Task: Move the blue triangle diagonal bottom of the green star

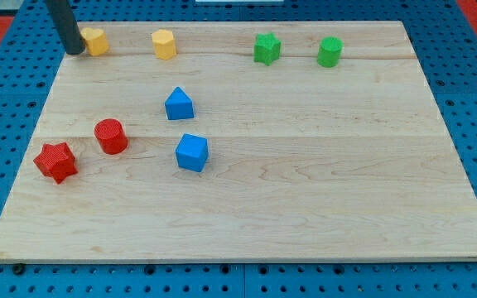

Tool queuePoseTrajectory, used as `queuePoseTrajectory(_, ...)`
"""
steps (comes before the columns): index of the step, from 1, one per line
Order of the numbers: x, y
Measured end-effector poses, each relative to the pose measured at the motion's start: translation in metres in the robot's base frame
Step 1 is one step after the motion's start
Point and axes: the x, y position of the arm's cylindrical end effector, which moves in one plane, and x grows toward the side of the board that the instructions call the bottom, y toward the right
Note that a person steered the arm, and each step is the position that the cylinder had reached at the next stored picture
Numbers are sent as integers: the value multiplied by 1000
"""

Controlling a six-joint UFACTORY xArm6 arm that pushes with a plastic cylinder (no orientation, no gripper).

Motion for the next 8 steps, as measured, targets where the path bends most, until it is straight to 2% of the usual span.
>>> queuePoseTrajectory(1, 44, -15)
queuePoseTrajectory(2, 77, 16)
queuePoseTrajectory(4, 78, 23)
queuePoseTrajectory(6, 93, 90)
queuePoseTrajectory(7, 102, 144)
queuePoseTrajectory(8, 130, 185)
